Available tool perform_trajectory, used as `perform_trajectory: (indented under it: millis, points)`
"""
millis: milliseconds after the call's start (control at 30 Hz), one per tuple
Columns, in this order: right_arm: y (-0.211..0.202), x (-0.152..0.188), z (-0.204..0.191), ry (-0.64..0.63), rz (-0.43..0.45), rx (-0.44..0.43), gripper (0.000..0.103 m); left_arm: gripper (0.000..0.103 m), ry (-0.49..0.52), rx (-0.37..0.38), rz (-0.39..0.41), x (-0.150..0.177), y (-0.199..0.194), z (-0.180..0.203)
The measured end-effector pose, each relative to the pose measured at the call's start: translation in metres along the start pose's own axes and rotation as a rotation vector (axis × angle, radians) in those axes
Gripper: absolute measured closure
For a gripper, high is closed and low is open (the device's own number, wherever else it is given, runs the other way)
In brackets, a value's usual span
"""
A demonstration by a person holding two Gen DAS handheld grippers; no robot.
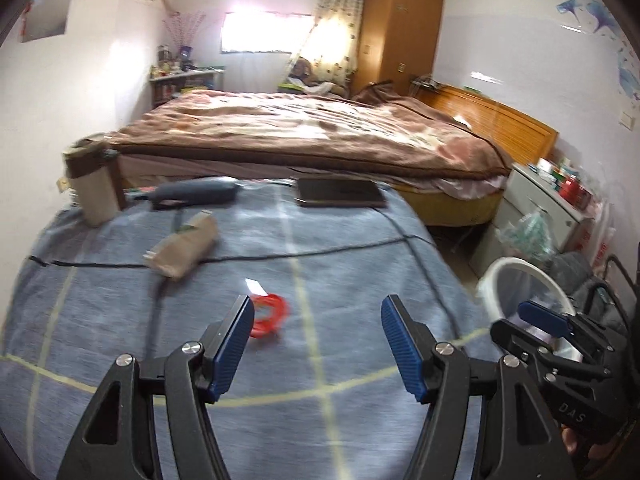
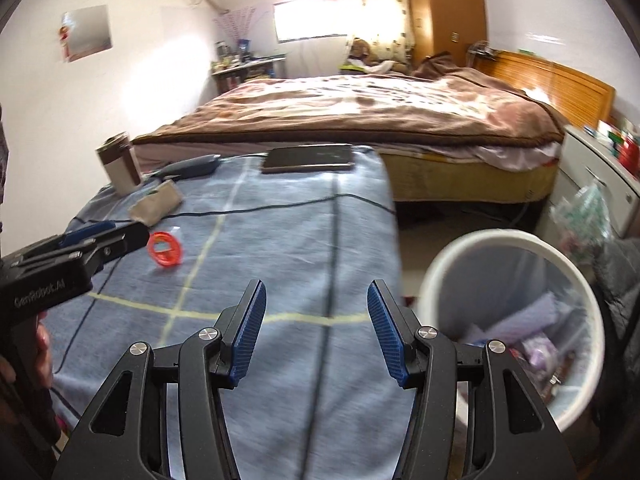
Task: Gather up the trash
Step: 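Move both open grippers back to the table toward the beige bag and red-lidded cup, then grasp the beige paper bag with the left gripper while the right gripper grasps the red-lidded cup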
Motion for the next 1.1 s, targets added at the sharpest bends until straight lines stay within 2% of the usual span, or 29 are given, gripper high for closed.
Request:
perform_trajectory:
  millis: [233,400,500,600,667,733,800,1100]
  points:
    - [0.017,0.0,-0.045,-0.066,-0.025,-0.051,0.048,0.034,-0.06,-0.075,-0.022,0.005,0.003,-0.068]
    - [0.033,-0.002,-0.072,-0.07,-0.052,-0.096,0.048,0.034,-0.085,-0.1,-0.034,0.01,0.008,-0.097]
    - [0.043,0.0,-0.088,-0.096,-0.06,-0.098,0.048,0.034,-0.107,-0.081,-0.045,0.013,0.015,-0.112]
    - [0.051,0.0,-0.104,-0.121,-0.057,-0.114,0.048,0.034,-0.085,-0.116,-0.054,0.011,0.022,-0.123]
    - [0.056,-0.001,-0.112,-0.131,-0.057,-0.13,0.046,0.034,-0.082,-0.096,-0.069,0.011,0.03,-0.129]
    - [0.063,0.0,-0.12,-0.141,-0.072,-0.149,0.042,0.034,-0.073,-0.108,-0.069,0.009,0.034,-0.135]
    - [0.071,-0.001,-0.126,-0.139,-0.085,-0.16,0.041,0.034,-0.045,-0.107,-0.068,0.005,0.039,-0.137]
    - [0.102,0.009,-0.143,-0.153,-0.163,-0.163,0.041,0.032,-0.062,-0.045,-0.107,0.004,0.069,-0.151]
Point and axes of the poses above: each gripper's, at about its wrist camera, not at the fingertips, and y roughly the way its jaws point, z to its right, x to its underside, the point moved 7 cm from there along y, roughly the way its jaws point, and after that the axes turned 11 degrees about y, right-handed, at the moved point
